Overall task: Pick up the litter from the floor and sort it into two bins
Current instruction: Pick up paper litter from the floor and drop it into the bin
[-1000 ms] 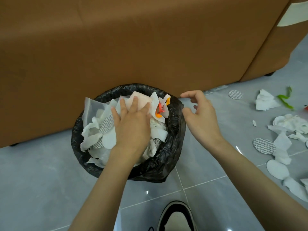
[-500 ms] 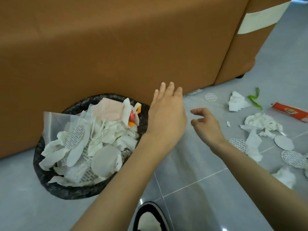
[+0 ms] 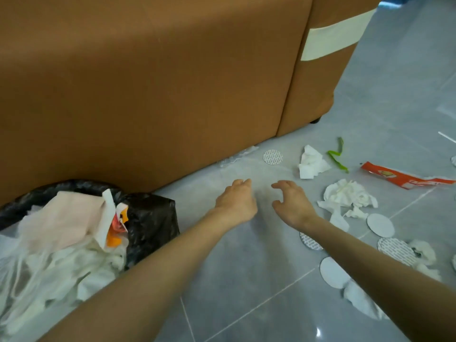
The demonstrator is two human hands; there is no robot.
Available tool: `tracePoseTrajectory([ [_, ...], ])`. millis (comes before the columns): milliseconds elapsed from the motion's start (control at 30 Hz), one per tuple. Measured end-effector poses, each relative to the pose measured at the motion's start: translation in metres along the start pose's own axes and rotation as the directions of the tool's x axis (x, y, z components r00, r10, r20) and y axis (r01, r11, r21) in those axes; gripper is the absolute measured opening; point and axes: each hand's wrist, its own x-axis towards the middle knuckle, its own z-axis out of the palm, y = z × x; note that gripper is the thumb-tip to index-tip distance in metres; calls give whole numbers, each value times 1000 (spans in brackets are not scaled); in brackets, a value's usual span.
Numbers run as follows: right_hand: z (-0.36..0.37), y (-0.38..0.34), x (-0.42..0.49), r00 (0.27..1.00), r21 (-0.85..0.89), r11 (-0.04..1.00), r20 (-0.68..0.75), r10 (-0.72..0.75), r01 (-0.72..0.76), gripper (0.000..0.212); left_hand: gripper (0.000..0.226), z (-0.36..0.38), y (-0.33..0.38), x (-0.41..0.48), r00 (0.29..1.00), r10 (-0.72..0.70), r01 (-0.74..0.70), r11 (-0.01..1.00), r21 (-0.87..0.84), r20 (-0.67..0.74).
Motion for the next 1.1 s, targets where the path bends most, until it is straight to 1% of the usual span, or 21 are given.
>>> tracePoseTrajectory([
  [133,-6,2,40,999,-43,999,42,-21,23,56,61,-2,-3,41,998,11,-13,1000,28,60],
  [300,-10,5,88,994,-107,993,96,-42,52,63,62,-4,0,90,1000,16,-15,998,64,-8],
  [367,-9,7,104,991,-157,985,122,-51,70,65,62,-2,1,109,998,52,-48,994,101,-44],
  [500,-9,15,124,975,-254,963,217,-36,92,67,60,5,2,136,993,110,-100,980,172,-51],
  [633,-6,21,129,984,-356,925,156,-86,137,66,64,11,-7,155,993,101,-89,979,183,-59],
  [733,-8,23,129,987,-371,918,121,-102,141,64,56,15,-10,159,994,84,-74,990,123,-76],
  [867,-5,24,125,990,-366,920,89,-112,137,57,41,21,-9,155,981,89,-87,996,23,-174],
  [967,-1,29,118,990,-354,925,80,-118,138,51,33,33,-7,146,980,79,-101,988,-117,-183],
  [1100,2,36,102,988,-320,935,59,-141,153,47,17,57,-7,121,974,-14,-57,950,-306,-225],
])
